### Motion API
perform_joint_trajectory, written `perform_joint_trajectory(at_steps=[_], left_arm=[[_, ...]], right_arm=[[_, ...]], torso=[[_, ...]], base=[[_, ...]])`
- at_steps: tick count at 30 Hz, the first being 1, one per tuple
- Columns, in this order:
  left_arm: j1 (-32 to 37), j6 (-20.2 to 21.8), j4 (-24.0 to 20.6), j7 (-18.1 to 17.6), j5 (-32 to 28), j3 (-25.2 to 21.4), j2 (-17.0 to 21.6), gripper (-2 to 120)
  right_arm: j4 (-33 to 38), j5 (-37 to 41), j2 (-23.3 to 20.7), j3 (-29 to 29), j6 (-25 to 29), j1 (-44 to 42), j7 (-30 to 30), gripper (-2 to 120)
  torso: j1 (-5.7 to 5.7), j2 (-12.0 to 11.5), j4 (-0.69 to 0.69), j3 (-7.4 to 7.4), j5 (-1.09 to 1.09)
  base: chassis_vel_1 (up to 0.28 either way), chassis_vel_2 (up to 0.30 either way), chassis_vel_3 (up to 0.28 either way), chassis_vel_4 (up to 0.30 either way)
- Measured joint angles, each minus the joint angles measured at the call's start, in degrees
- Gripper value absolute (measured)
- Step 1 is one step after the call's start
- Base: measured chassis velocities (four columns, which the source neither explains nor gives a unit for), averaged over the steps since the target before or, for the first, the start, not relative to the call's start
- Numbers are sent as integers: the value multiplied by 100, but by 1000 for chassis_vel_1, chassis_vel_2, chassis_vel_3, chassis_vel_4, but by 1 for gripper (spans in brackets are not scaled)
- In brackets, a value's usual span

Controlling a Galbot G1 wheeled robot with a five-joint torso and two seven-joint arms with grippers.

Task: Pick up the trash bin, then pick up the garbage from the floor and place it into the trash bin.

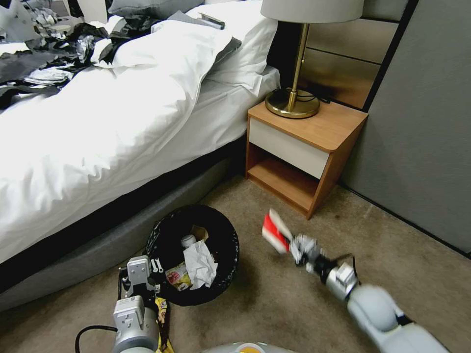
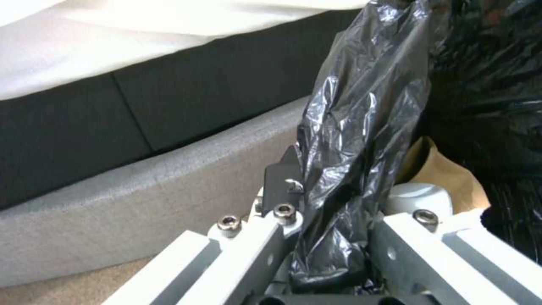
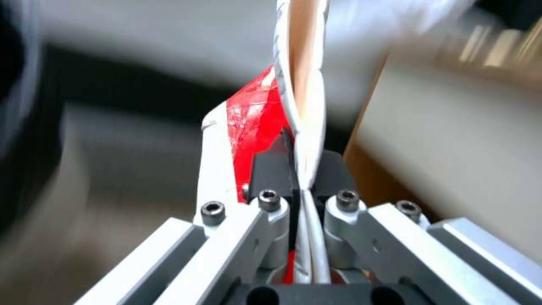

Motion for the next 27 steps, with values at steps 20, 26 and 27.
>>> perform_joint_trajectory(at_steps=[20, 26, 27], left_arm=[[49, 19, 88, 40, 147, 222, -56, 1], [101, 19, 63, 40, 187, 236, -83, 1], [103, 18, 45, 39, 189, 235, -85, 1]], right_arm=[[1652, -109, -137, -1820, -110, 298, 64, 0], [1233, -205, 4, -2100, -154, 380, 64, 0], [1158, -208, 19, -2124, -160, 387, 64, 0]], torso=[[0, 0, -1, 0, 1], [1, 0, -1, 0, 1], [0, 0, -1, 0, 1]], base=[[0, 0, 0, 0], [0, 0, 0, 0], [0, 0, 0, 0]])
